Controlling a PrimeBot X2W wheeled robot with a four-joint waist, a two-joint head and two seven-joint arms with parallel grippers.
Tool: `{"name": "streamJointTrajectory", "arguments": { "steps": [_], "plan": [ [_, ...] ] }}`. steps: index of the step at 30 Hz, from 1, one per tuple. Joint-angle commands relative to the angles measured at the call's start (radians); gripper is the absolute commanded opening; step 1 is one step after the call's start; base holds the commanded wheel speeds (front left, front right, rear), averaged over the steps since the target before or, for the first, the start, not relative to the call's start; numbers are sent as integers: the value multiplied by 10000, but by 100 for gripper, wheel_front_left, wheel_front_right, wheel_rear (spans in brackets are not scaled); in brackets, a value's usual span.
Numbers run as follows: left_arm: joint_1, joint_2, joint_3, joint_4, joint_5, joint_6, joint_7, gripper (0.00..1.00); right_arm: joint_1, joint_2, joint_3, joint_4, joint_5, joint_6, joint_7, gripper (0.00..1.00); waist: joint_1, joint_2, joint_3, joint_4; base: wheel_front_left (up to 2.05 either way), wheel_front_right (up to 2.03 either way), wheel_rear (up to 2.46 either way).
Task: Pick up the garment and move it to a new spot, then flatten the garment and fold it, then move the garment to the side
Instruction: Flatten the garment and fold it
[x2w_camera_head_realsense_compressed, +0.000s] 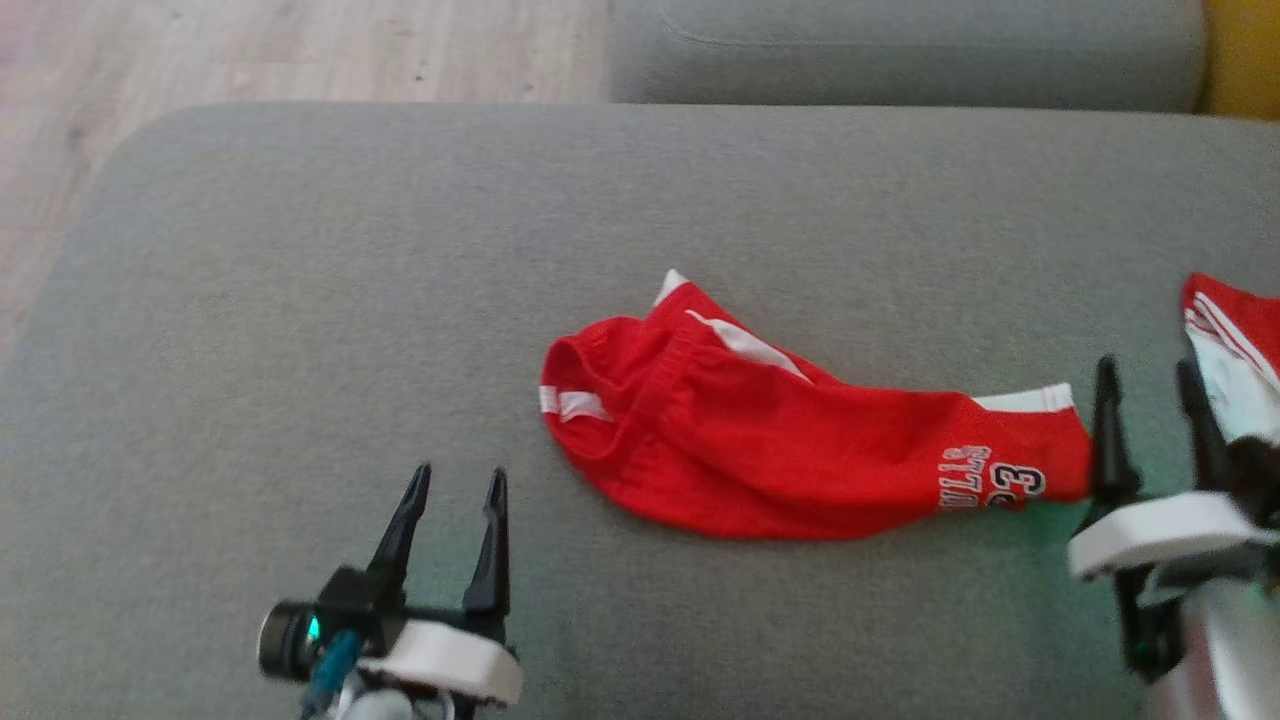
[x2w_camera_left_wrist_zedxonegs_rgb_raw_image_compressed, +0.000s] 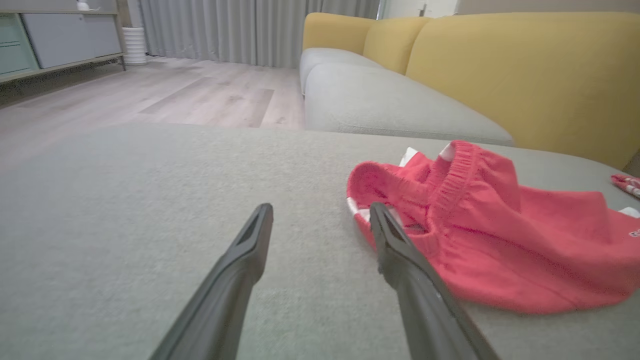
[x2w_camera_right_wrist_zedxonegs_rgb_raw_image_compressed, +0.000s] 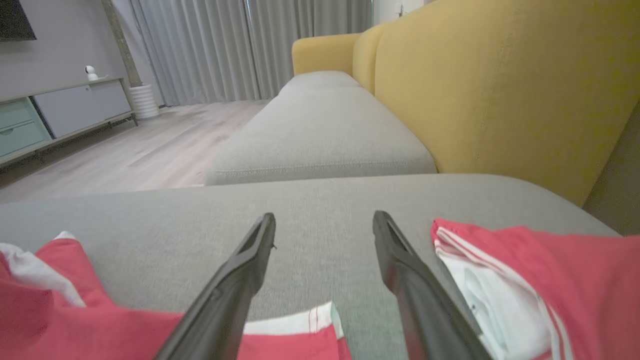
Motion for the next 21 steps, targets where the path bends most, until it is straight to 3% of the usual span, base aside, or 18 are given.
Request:
{"name": "streamJointTrajectory", "arguments": {
  "steps": [1,8,13,21],
  "plan": [
    [-631,24,169,-268,-134,-76,-53,100,165,228,70,-446,-233,-7,-64,100,0,-1,141,-281,0,0,0],
    [-2409,24,-721,417,-669,-431,-53,100,570,1019,103,-1196,-722,-7,-64,100,0,-1,448,-1128,0,0,0],
    [-4330,24,-1814,2354,-1348,-537,-53,100,542,1157,530,-1312,-737,-7,-64,100,0,-1,733,-1789,0,0,0],
    [-5644,24,-3022,3966,-3886,-623,293,100,611,1188,712,-1164,-564,-7,-64,100,0,-1,875,-2057,0,0,0]
  ]
}}
